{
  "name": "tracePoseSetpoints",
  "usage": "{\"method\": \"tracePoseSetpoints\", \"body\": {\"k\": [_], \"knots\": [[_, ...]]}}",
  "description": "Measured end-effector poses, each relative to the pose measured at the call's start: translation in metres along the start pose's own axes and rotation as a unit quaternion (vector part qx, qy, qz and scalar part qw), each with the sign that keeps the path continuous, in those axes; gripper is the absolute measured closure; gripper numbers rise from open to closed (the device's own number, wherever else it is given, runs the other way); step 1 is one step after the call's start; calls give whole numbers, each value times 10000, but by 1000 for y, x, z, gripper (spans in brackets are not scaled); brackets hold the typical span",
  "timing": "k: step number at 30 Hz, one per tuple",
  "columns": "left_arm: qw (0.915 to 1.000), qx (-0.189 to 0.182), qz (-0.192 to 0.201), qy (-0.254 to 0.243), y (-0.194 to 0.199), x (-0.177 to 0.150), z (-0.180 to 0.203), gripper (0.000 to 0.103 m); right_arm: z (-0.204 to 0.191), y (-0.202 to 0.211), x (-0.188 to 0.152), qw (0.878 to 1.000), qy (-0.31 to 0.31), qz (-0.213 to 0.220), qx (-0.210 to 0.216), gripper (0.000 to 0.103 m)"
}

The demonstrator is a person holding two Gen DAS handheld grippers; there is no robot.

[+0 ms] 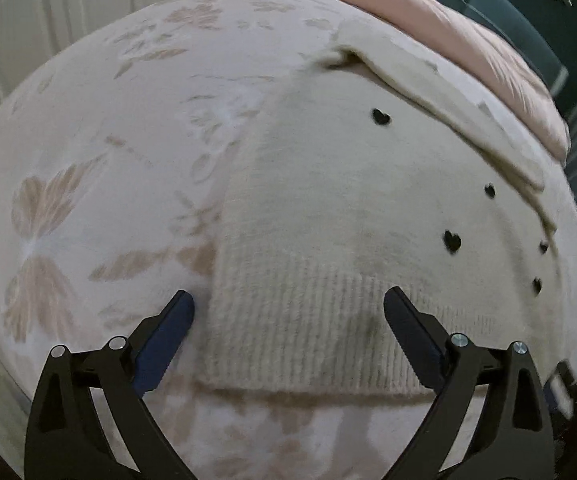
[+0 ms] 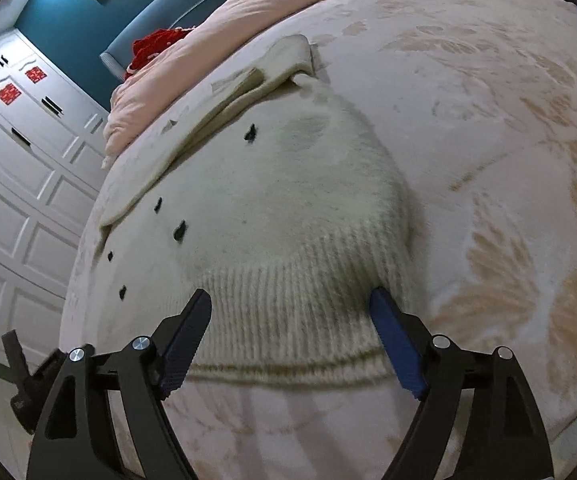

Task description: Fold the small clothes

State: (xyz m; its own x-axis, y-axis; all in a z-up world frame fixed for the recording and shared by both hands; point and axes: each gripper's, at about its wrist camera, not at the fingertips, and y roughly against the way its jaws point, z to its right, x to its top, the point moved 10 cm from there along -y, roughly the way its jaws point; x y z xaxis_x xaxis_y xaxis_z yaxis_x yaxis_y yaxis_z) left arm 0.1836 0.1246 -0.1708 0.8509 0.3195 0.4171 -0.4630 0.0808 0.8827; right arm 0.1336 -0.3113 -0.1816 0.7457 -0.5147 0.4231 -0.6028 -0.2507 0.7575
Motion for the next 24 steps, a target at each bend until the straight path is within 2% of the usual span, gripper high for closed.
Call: {"method": "tracePoseSetpoints", "body": {"k": [2, 3, 4, 5, 6, 8, 9, 12, 13, 15, 20, 24], "knots": [[9999, -33, -20, -157, 0, 0, 9, 12, -3, -3, 3, 9999, -59, -25, 97, 38], [9998, -68, -24, -188, 0, 0, 11, 13, -4, -5, 4, 9999, -84, -53, 114, 41], [9997, -76, -36, -211, 0, 0, 13, 14, -5, -6, 4, 9998, -104, -62, 157, 49], [9997, -92, -45, -203, -1, -1, 15, 16, -7, -7, 5, 9997, -120, -66, 189, 62], [9997, -131, -63, -194, -1, -1, 17, 17, -9, -9, 5, 9995, -158, -112, 240, 67], [9996, -170, -74, -191, 1, -1, 18, 29, -11, -11, 4, 9991, -234, -146, 319, 92], [9995, -205, -93, -205, 2, 0, 20, 34, -12, -10, 4, 9990, -248, -151, 350, 95], [9990, -320, -199, -223, 5, 1, 25, 69, -17, -3, 6, 9987, -265, -68, 429, 97], [9986, -421, -279, -173, 6, 2, 27, 92, -19, 0, 7, 9985, -289, -34, 467, 98], [9973, -622, -372, -87, 14, 3, 30, 92, -22, 11, 13, 9974, -415, 97, 586, 98], [9943, -1014, -107, -301, 68, 11, 39, 94, -29, 60, 32, 9932, -488, 463, 952, 100], [9920, -1200, 102, -387, 114, 5, 34, 96, -27, 106, 30, 9930, -322, 530, 1009, 100]]}}
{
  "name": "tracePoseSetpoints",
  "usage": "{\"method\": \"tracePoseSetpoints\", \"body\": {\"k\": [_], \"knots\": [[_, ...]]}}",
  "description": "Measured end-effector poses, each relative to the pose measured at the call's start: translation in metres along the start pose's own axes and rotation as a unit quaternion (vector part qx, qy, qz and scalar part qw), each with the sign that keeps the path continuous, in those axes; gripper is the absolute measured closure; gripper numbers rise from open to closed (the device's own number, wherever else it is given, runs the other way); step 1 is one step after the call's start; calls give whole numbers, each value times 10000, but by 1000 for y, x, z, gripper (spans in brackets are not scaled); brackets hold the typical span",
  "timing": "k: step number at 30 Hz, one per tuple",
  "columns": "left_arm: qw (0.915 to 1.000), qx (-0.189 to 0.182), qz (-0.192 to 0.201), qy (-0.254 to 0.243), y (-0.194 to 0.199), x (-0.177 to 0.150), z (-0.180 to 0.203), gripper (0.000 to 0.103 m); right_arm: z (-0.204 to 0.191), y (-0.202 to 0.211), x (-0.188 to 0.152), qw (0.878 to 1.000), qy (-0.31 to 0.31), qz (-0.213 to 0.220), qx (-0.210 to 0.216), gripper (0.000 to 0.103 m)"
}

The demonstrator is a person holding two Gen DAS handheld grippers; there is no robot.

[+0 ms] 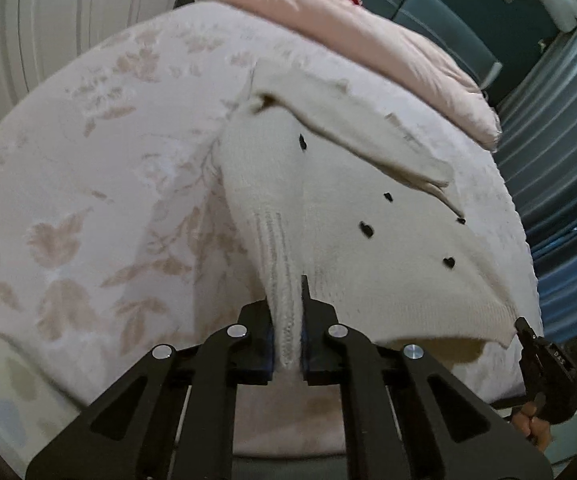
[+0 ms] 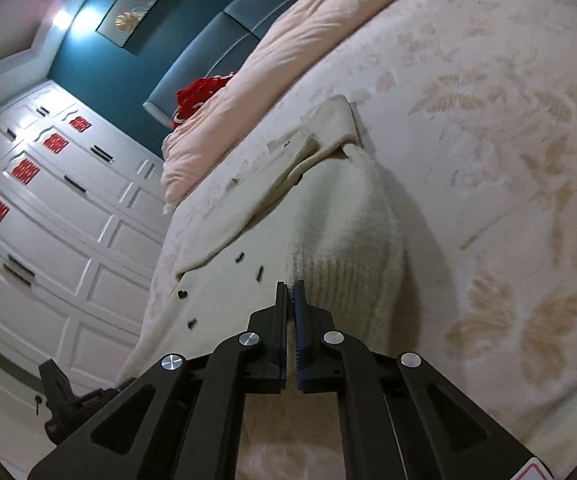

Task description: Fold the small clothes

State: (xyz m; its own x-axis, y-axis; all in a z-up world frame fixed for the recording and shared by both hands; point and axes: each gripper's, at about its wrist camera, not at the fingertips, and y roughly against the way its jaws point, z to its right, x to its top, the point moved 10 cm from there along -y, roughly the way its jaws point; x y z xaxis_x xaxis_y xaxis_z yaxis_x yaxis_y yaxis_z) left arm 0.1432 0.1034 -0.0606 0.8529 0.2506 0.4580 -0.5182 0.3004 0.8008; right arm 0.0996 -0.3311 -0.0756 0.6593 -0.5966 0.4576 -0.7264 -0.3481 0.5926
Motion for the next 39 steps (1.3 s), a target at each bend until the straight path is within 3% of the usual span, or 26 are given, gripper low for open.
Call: {"method": "tracePoseSetpoints", "body": {"k": [6, 10, 12, 13, 14, 15, 17, 19, 23, 27, 29, 32, 35, 37, 39], "knots": [[9986, -74, -296, -422, 46, -66, -1, 96, 15, 57, -46, 9978, 418, -437, -264, 100], [9980, 0, -534, -348, 37, -104, -18, 95, 31, 66, -92, 9920, 718, -944, -437, 100], [9981, 2, -612, -68, 23, -110, -28, 95, 51, 54, -101, 9907, 490, -1040, -725, 86], [9980, -55, -628, 109, 17, -109, -31, 95, 61, 48, -103, 9887, 388, -1135, -902, 69], [9981, -36, -604, 153, 15, -108, -31, 95, 65, 43, -106, 9867, 283, -1242, -1011, 59], [9984, 14, -545, 112, 15, -103, -30, 95, 66, 40, -109, 9858, 219, -1311, -1023, 57], [9989, -7, -463, 19, 19, -98, -24, 95, 57, 33, -115, 9818, 520, -1457, -1101, 43], [9993, 30, -374, -82, 21, -89, -20, 95, 51, 27, -122, 9743, 923, -1602, -1285, 36], [9997, 5, -233, 50, 26, -73, -23, 95, 47, 2, -142, 9448, 1783, -2074, -1804, 36], [9999, -40, -40, 137, 35, -48, -25, 95, 35, -18, -128, 9169, 2727, -1829, -2269, 36], [9999, -47, 52, 142, 40, -38, -24, 95, 21, -20, -125, 9040, 3150, -1856, -2217, 36], [9998, -5, 179, 96, 47, -17, -19, 95, 1, 3, -130, 9108, 3290, -1767, -1760, 27], [9997, -128, 189, 90, 49, 0, -9, 95, -4, 24, -148, 9096, 3492, -1579, -1604, 19], [9997, -114, 220, -12, 50, 9, -1, 95, -2, 19, -165, 8969, 3737, -1593, -1747, 19], [9995, -116, 269, -95, 53, 16, 7, 95, 6, 2, -168, 8809, 3836, -1744, -2156, 19]]}}
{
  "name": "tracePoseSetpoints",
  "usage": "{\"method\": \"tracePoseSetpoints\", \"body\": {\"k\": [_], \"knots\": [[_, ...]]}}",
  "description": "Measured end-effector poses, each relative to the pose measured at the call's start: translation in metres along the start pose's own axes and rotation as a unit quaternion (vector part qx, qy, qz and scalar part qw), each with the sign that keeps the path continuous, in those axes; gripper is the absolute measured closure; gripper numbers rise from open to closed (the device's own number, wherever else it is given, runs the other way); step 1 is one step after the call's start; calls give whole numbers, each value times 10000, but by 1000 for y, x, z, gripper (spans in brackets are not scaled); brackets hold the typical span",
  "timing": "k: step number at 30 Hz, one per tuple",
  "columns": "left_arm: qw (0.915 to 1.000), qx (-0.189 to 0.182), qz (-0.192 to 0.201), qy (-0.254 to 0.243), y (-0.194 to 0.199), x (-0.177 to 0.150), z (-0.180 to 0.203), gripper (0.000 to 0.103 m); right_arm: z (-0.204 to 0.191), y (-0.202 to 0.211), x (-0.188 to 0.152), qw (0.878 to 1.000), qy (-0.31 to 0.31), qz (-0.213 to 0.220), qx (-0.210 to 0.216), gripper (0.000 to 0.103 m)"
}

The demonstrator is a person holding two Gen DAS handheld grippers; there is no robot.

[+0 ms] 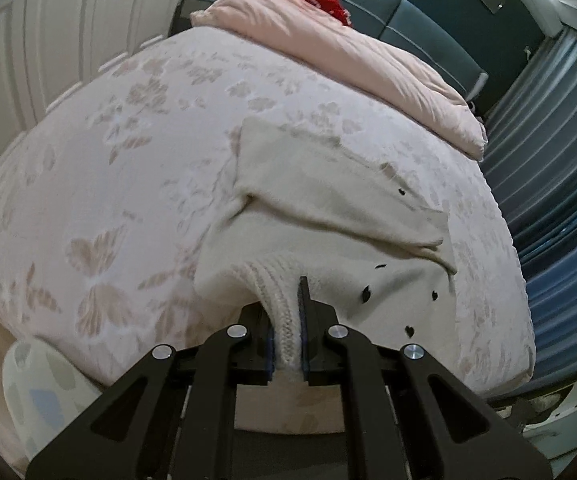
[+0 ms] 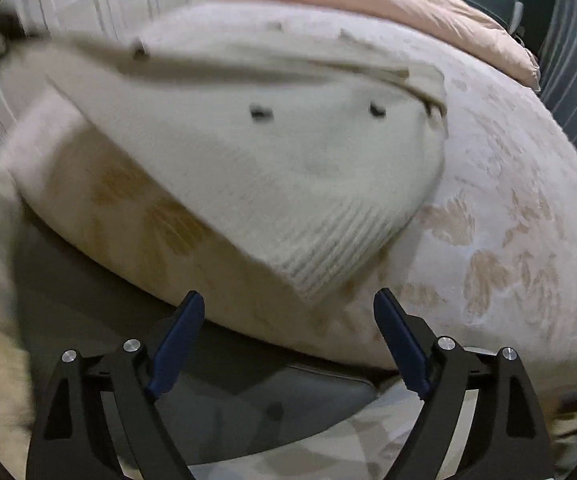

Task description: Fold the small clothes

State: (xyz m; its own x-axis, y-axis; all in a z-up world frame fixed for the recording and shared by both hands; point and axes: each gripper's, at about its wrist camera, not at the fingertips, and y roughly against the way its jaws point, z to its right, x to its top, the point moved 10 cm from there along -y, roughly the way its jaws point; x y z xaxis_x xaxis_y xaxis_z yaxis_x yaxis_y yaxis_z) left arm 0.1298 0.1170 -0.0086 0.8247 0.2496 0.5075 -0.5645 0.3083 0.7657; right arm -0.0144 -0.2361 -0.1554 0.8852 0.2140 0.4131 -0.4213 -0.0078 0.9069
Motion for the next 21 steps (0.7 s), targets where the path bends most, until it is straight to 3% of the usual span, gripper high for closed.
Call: {"method": "tracePoseSetpoints", "body": {"k": [3, 5, 6, 8, 12, 15, 17, 19, 21], "knots": [[10000, -19, 64, -50, 5, 9, 10, 95, 13, -15, 26, 9988, -395, 64, -265, 26], [9999, -1, 105, -70, 9, 15, 11, 95, 35, -18, 46, 9956, -859, 245, -276, 53], [9999, 1, 128, -61, 11, 18, 11, 95, 45, -16, 55, 9928, -1135, 342, -167, 59], [9998, -17, 186, -40, 15, 23, 11, 95, 69, 1, 78, 9802, -1812, 716, 352, 100], [9997, -114, 198, 53, 25, 19, 8, 95, 110, 71, 110, 9608, -2253, 1507, 587, 101], [9997, -217, -1, 143, 30, -7, 3, 95, 128, 129, 98, 9603, -2147, 1766, 249, 101], [9996, -93, -246, 52, 21, -43, -6, 95, 129, 123, 73, 9690, -1998, 1452, -7, 101], [9978, 119, -642, 75, -6, -81, -21, 95, 128, 73, 36, 9803, -1811, 713, -336, 100], [9933, 199, -1064, 412, -41, -116, -41, 95, 130, 22, 7, 9809, -1932, 86, -214, 100]]}}
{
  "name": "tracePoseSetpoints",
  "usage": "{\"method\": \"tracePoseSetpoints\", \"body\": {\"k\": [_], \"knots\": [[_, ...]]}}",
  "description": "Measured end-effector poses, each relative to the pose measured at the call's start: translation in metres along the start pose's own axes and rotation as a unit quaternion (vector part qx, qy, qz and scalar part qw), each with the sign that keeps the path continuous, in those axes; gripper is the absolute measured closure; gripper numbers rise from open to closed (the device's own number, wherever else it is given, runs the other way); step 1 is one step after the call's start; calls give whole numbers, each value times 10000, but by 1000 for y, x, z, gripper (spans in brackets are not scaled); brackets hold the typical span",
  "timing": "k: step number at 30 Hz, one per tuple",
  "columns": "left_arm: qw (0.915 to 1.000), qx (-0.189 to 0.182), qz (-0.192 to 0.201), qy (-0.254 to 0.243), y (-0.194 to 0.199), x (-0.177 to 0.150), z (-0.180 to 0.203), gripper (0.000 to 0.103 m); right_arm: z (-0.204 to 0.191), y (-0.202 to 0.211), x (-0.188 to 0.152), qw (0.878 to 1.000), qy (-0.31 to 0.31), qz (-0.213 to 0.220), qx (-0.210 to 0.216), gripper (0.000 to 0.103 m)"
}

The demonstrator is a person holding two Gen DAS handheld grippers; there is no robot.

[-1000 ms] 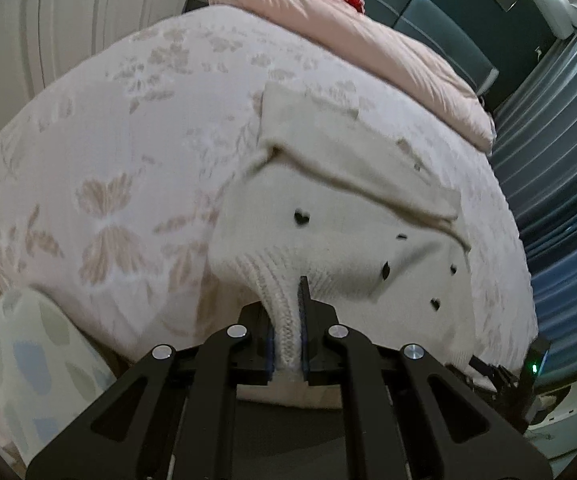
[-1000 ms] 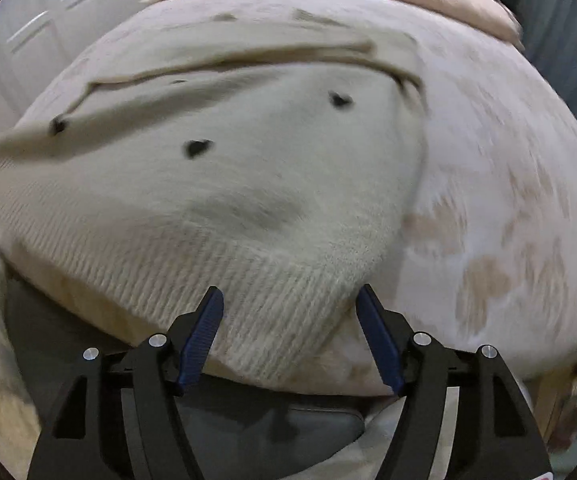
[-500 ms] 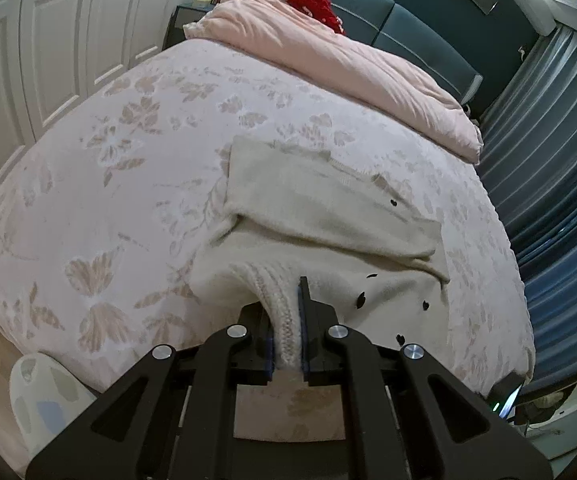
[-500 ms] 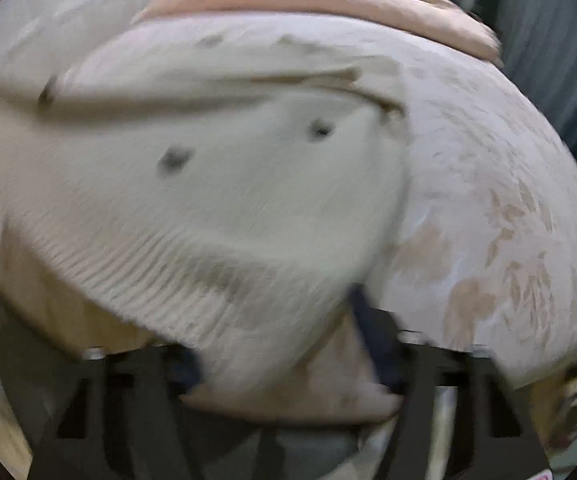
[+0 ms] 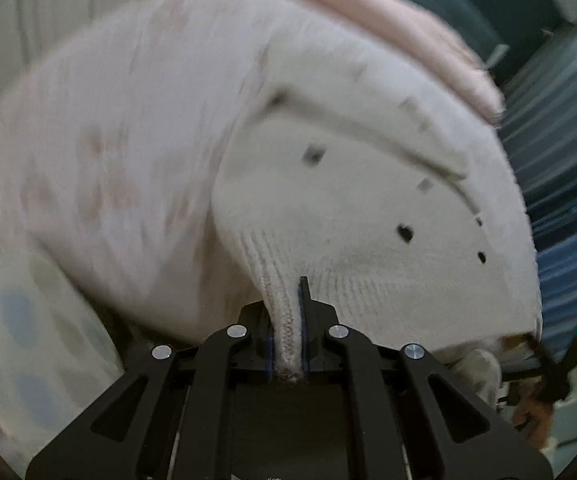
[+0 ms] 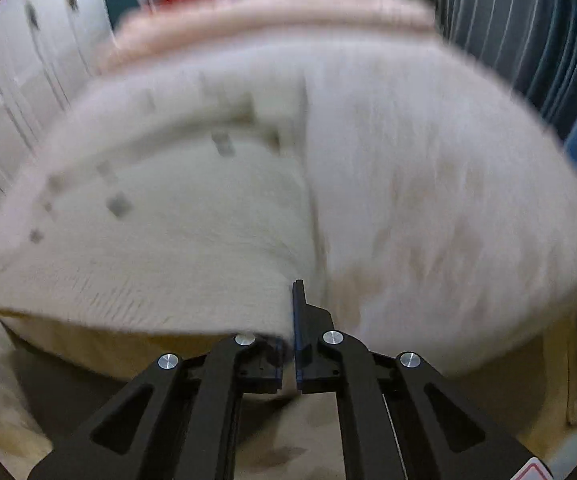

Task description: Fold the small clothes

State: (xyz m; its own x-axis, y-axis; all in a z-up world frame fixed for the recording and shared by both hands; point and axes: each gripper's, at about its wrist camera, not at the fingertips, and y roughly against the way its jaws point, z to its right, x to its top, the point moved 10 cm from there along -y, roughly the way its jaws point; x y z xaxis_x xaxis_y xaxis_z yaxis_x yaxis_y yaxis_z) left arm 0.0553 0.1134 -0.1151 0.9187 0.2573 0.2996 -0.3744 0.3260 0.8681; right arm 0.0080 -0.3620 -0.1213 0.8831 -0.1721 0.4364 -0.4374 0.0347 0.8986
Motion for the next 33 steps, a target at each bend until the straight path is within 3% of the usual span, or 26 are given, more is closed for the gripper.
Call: {"method": "tracePoseSetpoints", "body": {"k": [3, 4, 5, 6, 7, 8, 9, 10, 12, 14, 15, 18, 20, 22, 24, 25, 26, 28, 30, 33], "knots": [[9997, 199, -139, 78, -28, -16, -17, 94, 8, -31, -30, 9968, -504, -552, 291, 90], [9998, 142, -104, 68, -30, -19, -18, 91, 7, -29, -32, 9967, -535, -537, 290, 81], [9999, 120, -59, 38, -30, -20, -18, 89, 10, -25, -28, 9973, -524, -459, 244, 64], [9999, 125, 7, 14, -30, -18, -19, 87, 10, -22, -26, 9977, -503, -417, 189, 56], [9998, 161, 112, 35, -28, -14, -21, 79, 12, -23, -23, 9980, -474, -403, 114, 49], [9994, 200, 251, 99, -24, -9, -24, 66, 11, -20, -23, 9981, -417, -457, 66, 48], [9990, 211, 351, 160, -19, -8, -26, 61, 9, -15, -26, 9977, -356, -555, 131, 48], [9983, 158, 492, 258, -10, -3, -30, 55, 6, -10, -32, 9973, -343, -599, 251, 47], [9974, 8, 650, 321, 3, 1, -34, 45, -1, 12, -37, 9937, -424, -553, 877, 39], [9968, 10, 730, 314, 8, 7, -41, 31, 4, 30, -30, 9850, -811, -295, 1492, 19], [9971, 15, 698, 313, 5, 8, -43, 30, 7, 31, -26, 9811, -1013, -205, 1636, 18], [9983, -175, 201, 525, -28, 4, -37, 30, 11, 7, -14, 9762, -1390, -272, 1640, 17], [9982, -310, -67, 511, -43, -4, -26, 30, 11, -26, -18, 9750, -1501, -738, 1466, 19], [9991, -159, -217, 326, -56, -12, -18, 28, -1, -49, -23, 9747, -1397, -1118, 1341, 24], [9998, 9, -162, 108, -57, -14, -14, 30, -18, -52, -25, 9777, -1112, -1202, 1313, 47], [9997, -16, -217, 56, -58, -16, -11, 43, -25, -54, -24, 9760, -1102, -1236, 1416, 65], [9996, -81, -278, 59, -57, -17, -10, 67, -31, -54, -22, 9758, -1089, -1232, 1443, 93], [9985, -236, -436, 221, -56, -16, -11, 92, -42, -48, -18, 9682, -1234, -1180, 1826, 93], [9971, -460, -403, 453, -46, -12, -11, 94, -42, -28, -9, 9678, -1330, -828, 1968, 94], [9967, -709, -178, 357, -10, -5, -6, 96, -28, 12, -6, 9620, -1638, -359, 2155, 95]]}}
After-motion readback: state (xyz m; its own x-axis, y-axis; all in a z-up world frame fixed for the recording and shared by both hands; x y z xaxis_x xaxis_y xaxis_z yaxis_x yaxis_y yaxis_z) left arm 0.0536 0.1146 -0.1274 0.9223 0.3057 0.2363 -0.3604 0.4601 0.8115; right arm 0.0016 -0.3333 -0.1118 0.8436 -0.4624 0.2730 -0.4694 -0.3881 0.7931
